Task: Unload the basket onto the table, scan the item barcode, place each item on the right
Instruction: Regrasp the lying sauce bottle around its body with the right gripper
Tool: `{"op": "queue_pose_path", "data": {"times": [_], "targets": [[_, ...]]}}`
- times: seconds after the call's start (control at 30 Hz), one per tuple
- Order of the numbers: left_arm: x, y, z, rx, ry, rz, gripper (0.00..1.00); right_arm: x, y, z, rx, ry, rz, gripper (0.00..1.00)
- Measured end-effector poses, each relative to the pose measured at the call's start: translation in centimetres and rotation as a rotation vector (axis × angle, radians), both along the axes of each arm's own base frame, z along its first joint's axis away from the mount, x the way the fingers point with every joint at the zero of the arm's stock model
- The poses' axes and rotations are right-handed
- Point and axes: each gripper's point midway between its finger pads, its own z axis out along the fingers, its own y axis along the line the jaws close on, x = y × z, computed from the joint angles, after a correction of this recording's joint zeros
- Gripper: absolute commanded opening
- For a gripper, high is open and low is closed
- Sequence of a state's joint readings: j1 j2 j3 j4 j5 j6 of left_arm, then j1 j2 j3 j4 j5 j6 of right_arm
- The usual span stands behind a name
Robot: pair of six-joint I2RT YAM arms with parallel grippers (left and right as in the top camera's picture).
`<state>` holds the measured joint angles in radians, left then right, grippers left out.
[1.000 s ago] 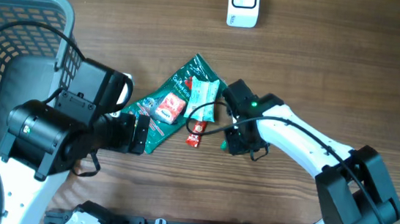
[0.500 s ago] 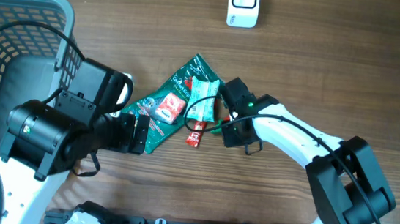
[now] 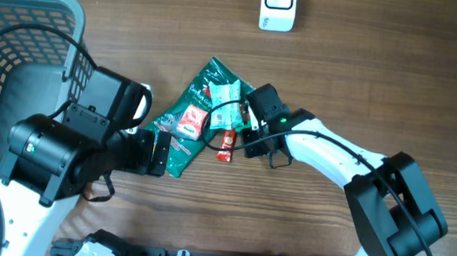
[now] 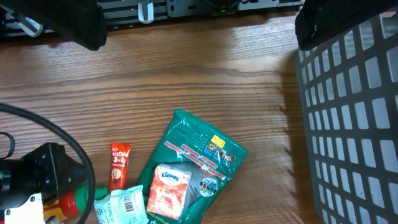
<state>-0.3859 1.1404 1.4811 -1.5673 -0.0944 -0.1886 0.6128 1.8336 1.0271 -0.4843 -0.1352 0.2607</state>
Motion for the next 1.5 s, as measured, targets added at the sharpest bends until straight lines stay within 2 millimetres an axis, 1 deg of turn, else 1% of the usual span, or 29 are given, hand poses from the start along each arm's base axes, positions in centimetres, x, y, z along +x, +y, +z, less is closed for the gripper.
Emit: {"op": "queue_pose_path", "data": {"times": [0.03,0.07,0.13,0.17,0.2,0.23,0.27,0.3,0.37,0.4,0.47,0.5,0.6,0.63,0.7,0.77,0.83,0.97,1.07,1.17,1.2,1.23,1.27,1.37,1.43,1.5], "targets": [[0.0,0.0,0.0,0.0,0.0,0.0,1.0,-0.6,-0.3,0.1,-0.022,0.033,0.009,0.04],[0.0,0.0,0.0,0.0,0.0,0.0,1.0,-0.9,-0.5,0.3,-0.038,0.056,0.018,0.05],[0.0,0.0,0.0,0.0,0.001,0.0,1.0,-1.2,-0.6,1.5,-0.061,0.089,0.04,0.05],[0.0,0.0,0.0,0.0,0.0,0.0,1.0,-1.1,-0.5,2.6,-0.07,0.1,0.059,0.05],[0.0,0.0,0.0,0.0,0.0,0.0,1.0,-0.9,-0.4,3.3,-0.072,0.1,0.074,0.08],[0.0,0.0,0.0,0.0,0.0,0.0,1.0,-0.1,0.2,5.0,-0.066,0.078,0.106,0.21],[0.0,0.0,0.0,0.0,0.0,0.0,1.0,0.2,0.5,6.1,-0.064,0.069,0.13,0.28],[0.0,0.0,0.0,0.0,0.0,0.0,1.0,0.7,0.9,7.6,-0.056,0.046,0.16,0.43],[0.0,0.0,0.0,0.0,0.0,0.0,1.0,1.0,1.0,9.9,-0.063,0.017,0.245,0.93],[0.0,0.0,0.0,0.0,0.0,0.0,1.0,1.2,1.0,11.3,-0.069,-0.016,0.298,0.99],[0.0,0.0,0.0,0.0,0.0,0.0,1.0,1.8,0.4,12.4,-0.111,-0.072,0.37,0.99],[0.0,0.0,0.0,0.0,0.0,0.0,1.0,2.2,-0.2,12.7,-0.149,-0.101,0.403,0.99],[0.0,0.0,0.0,0.0,0.0,0.0,1.0,3.6,-2.6,12.7,-0.28,-0.156,0.446,0.99],[0.0,0.0,0.0,0.0,0.0,0.0,1.0,4.4,-3.7,12.8,-0.335,-0.179,0.456,0.98],[0.0,0.0,0.0,0.0,0.0,0.0,1.0,5.6,-5.4,13.0,-0.413,-0.207,0.486,0.95],[0.0,0.0,0.0,0.0,0.0,0.0,1.0,6.3,-6.7,13.1,-0.453,-0.218,0.537,0.93],[0.0,0.0,0.0,0.0,0.0,0.0,1.0,6.9,-7.6,13.0,-0.455,-0.22,0.584,0.91],[0.0,0.0,0.0,0.0,0.0,0.0,1.0,8.0,-9.0,12.9,-0.372,-0.227,0.635,0.92],[0.0,0.0,0.0,0.0,0.0,0.0,1.0,10.0,-10.0,13.4,-0.317,-0.293,0.647,1.0],[0.0,0.0,0.0,0.0,-0.001,0.0,1.0,12.9,-10.8,14.6,-0.296,-0.419,0.667,1.0],[0.0,0.0,0.0,0.0,0.0,0.0,1.0,13.2,-10.8,14.9,-0.298,-0.439,0.688,1.0],[0.0,0.0,0.0,0.0,0.0,0.0,1.0,13.4,-10.6,15.2,-0.299,-0.454,0.712,0.99],[0.0,0.0,0.0,0.0,0.0,0.0,1.0,13.5,-10.4,15.6,-0.301,-0.467,0.735,1.0],[0.0,0.0,0.0,0.0,0.0,0.0,1.0,13.7,-9.5,17.5,-0.306,-0.513,0.835,1.0],[0.0,0.0,0.0,0.0,0.0,0.0,1.0,12.3,-9.3,18.2,-0.297,-0.484,0.918,1.0],[0.0,0.0,0.0,0.0,0.0,0.0,1.0,10.6,-9.1,18.1,-0.272,-0.439,1.003,1.0]]}}
